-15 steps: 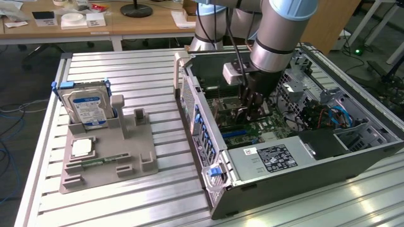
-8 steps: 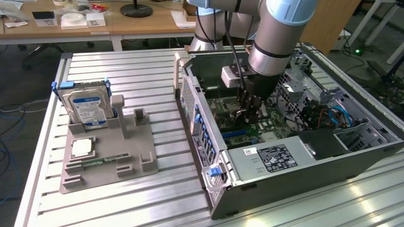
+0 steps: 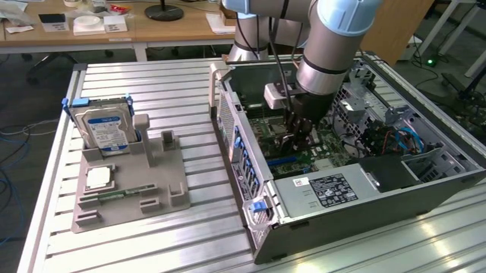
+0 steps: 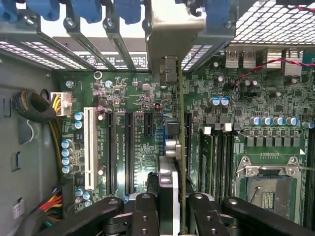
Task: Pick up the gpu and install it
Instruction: 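Insert the gpu into the slot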
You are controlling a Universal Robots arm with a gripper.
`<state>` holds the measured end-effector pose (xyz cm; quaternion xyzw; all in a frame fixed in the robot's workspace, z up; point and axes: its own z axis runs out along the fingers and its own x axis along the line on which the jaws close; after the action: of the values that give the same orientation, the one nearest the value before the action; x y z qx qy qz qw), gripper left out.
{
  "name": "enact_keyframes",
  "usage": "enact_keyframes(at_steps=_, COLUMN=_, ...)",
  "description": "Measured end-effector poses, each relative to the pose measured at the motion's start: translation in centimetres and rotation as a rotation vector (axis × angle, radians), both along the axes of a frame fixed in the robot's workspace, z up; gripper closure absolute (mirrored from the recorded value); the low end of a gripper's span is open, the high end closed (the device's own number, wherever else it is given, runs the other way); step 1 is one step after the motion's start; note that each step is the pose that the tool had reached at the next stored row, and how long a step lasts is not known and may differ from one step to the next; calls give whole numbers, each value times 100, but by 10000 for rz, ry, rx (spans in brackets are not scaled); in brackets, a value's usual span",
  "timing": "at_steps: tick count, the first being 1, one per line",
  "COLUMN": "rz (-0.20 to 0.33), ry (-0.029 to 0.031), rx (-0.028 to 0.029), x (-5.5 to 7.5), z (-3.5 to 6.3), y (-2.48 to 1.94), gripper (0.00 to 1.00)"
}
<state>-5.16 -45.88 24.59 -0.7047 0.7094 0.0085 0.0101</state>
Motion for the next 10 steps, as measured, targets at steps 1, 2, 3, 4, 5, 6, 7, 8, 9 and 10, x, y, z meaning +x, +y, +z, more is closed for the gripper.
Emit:
enact_keyframes(at_steps=1, rz=-1, ry=0, rx=-1, x=0, z=-9, y=-3, gripper=72)
enact_keyframes(at_steps=2, rz=1, ry=0, rx=0, x=0, z=-18, y=-8, gripper=72)
enact_keyframes(at_steps=3, rz=0, ry=-1, rx=1, x=0, z=-29, y=-10, gripper=72)
enact_keyframes(at_steps=4, rz=-1, ry=-1, rx=2, x=-1, z=-37, y=-10, gripper=72)
enact_keyframes(at_steps=5, rz=-1, ry=-1, rx=1, x=-5, z=-42, y=-10, gripper=72)
enact_keyframes(at_steps=6, rz=1, ry=-3, rx=-1, x=-14, z=-45, y=-10, gripper=72)
enact_keyframes(at_steps=7, rz=1, ry=-10, rx=-1, x=-22, z=-48, y=-11, gripper=72)
enact_keyframes(at_steps=8, rz=-1, ry=-20, rx=0, x=-26, z=-51, y=-10, gripper=72)
enact_keyframes(at_steps=9, rz=1, ry=-20, rx=-1, x=-26, z=-51, y=-10, gripper=72)
enact_keyframes(at_steps=10, rz=2, ry=-21, rx=-1, x=-26, z=-51, y=-10, gripper=72)
